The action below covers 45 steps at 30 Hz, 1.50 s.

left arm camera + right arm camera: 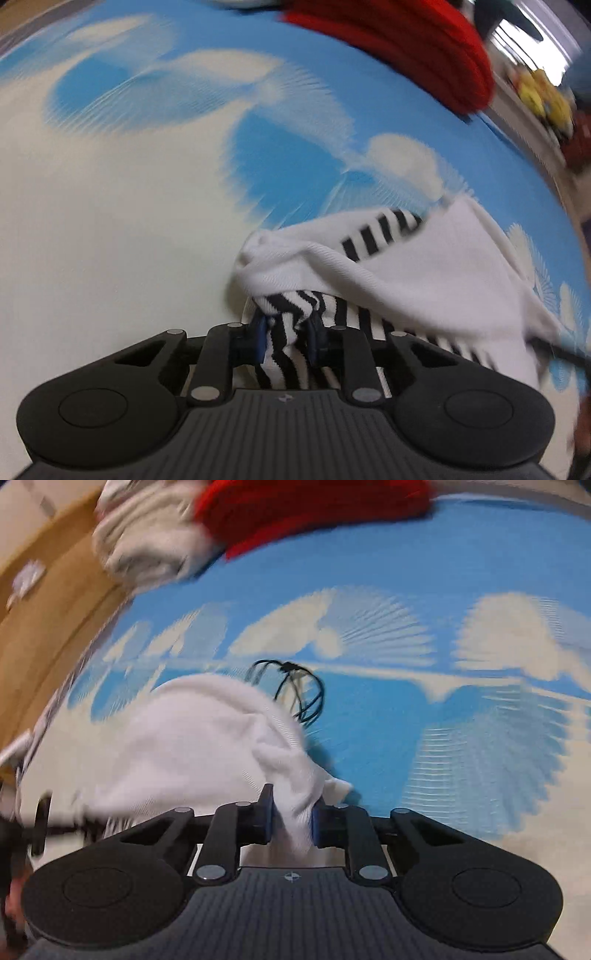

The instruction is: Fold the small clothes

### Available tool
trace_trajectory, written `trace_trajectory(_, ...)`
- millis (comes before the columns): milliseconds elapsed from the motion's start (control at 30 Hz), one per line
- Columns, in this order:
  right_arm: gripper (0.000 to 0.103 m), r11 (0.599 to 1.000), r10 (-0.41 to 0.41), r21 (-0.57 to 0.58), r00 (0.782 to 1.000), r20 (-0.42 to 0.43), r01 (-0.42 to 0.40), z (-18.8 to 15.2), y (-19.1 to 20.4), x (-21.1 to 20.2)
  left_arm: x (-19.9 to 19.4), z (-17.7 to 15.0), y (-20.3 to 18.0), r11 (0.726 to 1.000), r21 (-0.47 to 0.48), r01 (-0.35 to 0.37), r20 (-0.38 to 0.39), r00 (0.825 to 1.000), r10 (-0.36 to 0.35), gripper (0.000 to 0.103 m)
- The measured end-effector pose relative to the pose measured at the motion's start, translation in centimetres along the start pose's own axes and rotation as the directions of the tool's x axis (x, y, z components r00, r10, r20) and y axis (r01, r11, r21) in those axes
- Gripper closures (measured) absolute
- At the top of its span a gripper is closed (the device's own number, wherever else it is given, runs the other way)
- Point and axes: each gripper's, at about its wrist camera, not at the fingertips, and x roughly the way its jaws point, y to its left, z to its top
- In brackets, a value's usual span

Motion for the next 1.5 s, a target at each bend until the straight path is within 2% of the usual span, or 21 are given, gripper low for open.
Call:
trace_trajectory(133, 0.086, 0.992, -0.016, 0.125, 0.995, 0.102, 0.003, -4.3, -3.7, -3.6, 5.2, 6.5, -9.1, 0.977, 0.214, 0.018, -0.008, 1.0, -0.017, 0.08)
trace_trajectory(233, 0.086, 0.982, 0.004, 0.184, 0.988, 0.152, -0.032, -9.4, -4.7, -5.7, 7.3, 7.4, -15.8, 0.941, 0.333, 0.063, 0.003, 0.998, -0.068, 0.08)
trace_trajectory(300, 0.086, 0.977, 0.006, 0.209, 0.985, 0.174, -0.043, -11.2, -5.2, -6.1, 8.2, 7.5, -18.6, 0.93, 0.365, 0.054, 0.011, 0.998, -0.062, 0.08)
trace_trajectory(367, 0.087, 0.973, 0.006, 0.227, 0.983, 0.183, -0.048, -11.5, -5.9, -6.0, 8.8, 7.6, -19.3, 0.932, 0.362, 0.025, 0.039, 0.998, -0.042, 0.079)
trace_trajectory(500, 0.086, 0.962, 0.031, 0.263, 0.982, 0.185, -0.08, -11.3, -6.8, -5.8, 7.9, 8.6, -16.6, 0.961, 0.272, -0.052, 0.126, 0.992, 0.018, 0.076)
trace_trajectory(533, 0.085, 0.963, 0.029, 0.259, 0.983, 0.183, -0.077, -11.3, -6.7, -5.7, 7.6, 9.0, -15.5, 0.966, 0.247, -0.074, 0.15, 0.988, 0.038, 0.066)
trace_trajectory(567, 0.079, 0.963, 0.014, 0.261, 0.983, 0.185, -0.063, -11.2, -6.7, -5.6, 6.8, 9.1, -14.3, 0.97, 0.224, -0.089, 0.165, 0.985, 0.052, 0.056)
trace_trajectory(633, 0.064, 0.961, -0.031, 0.274, 0.98, 0.198, -0.025, -11.3, -6.4, -5.7, 4.9, 9.0, -12.5, 0.975, 0.202, -0.093, 0.179, 0.982, 0.057, 0.049)
trace_trajectory(700, 0.05, 0.961, -0.096, 0.275, 0.976, 0.194, 0.039, -10.9, -6.2, -6.0, 2.1, 7.2, -11.1, 0.967, 0.235, -0.095, 0.196, 0.979, 0.049, 0.034)
trace_trajectory(733, 0.047, 0.958, -0.125, 0.277, 0.972, 0.197, 0.067, -10.9, -6.1, -6.5, 0.4, 5.7, -10.6, 0.96, 0.258, -0.112, 0.207, 0.977, 0.058, 0.016)
trace_trajectory(833, 0.046, 0.955, -0.257, 0.211, 0.937, 0.236, 0.208, -10.6, -3.4, -9.3, -5.6, -0.1, -9.0, 0.934, 0.335, -0.123, 0.288, 0.957, 0.023, 0.0)
trace_trajectory(967, 0.02, 0.948, -0.314, 0.066, 0.876, 0.366, 0.312, -13.0, 2.9, -14.6, -13.0, -10.0, -6.8, 0.926, 0.366, -0.096, 0.337, 0.941, -0.035, 0.0)
trace_trajectory(1067, 0.009, 0.945, -0.307, 0.038, 0.838, 0.451, 0.326, -17.3, 6.5, -17.2, -15.8, -17.2, -4.9, 0.95, 0.305, -0.064, 0.327, 0.944, -0.042, 0.0)
trace_trajectory(1133, 0.008, 0.941, -0.322, 0.067, 0.818, 0.476, 0.331, -21.5, 8.2, -17.2, -16.3, -21.1, -3.9, 0.958, 0.278, -0.077, 0.32, 0.947, -0.017, 0.0)
trace_trajectory(1200, 0.008, 0.926, -0.36, 0.072, 0.809, 0.465, 0.371, -25.2, 9.1, -16.0, -16.1, -24.3, -3.5, 0.943, 0.311, -0.119, 0.303, 0.953, 0.02, 0.0)
trace_trajectory(1233, 0.009, 0.917, -0.381, 0.061, 0.818, 0.43, 0.395, -26.5, 9.5, -15.1, -16.2, -25.8, -3.4, 0.932, 0.336, -0.135, 0.301, 0.953, 0.03, 0.0)
trace_trajectory(1267, 0.012, 0.912, -0.392, 0.033, 0.847, 0.358, 0.408, -27.3, 10.2, -14.2, -16.0, -27.0, -3.1, 0.926, 0.348, -0.145, 0.323, 0.946, 0.027, 0.0)
trace_trajectory(1300, 0.012, 0.923, -0.363, 0.007, 0.862, 0.353, 0.385, -27.7, 11.1, -14.0, -15.9, -28.1, -2.8, 0.921, 0.354, -0.163, 0.352, 0.936, 0.031, 0.0)
trace_trajectory(1333, 0.011, 0.931, -0.327, -0.023, 0.861, 0.389, 0.364, -28.3, 12.0, -14.1, -15.6, -28.8, -2.7, 0.92, 0.352, -0.173, 0.355, 0.934, 0.04, 0.0)
trace_trajectory(1433, 0.011, 0.897, -0.354, -0.087, 0.823, 0.444, 0.433, -29.2, 13.6, -13.8, -15.6, -29.0, -2.7, 0.924, 0.37, -0.101, 0.332, 0.943, -0.029, 0.0)
trace_trajectory(1500, 0.011, 0.899, -0.377, -0.049, 0.824, 0.422, 0.436, -29.4, 13.3, -13.5, -15.7, -29.1, -2.8, 0.914, 0.389, -0.114, 0.367, 0.929, -0.041, 0.0)
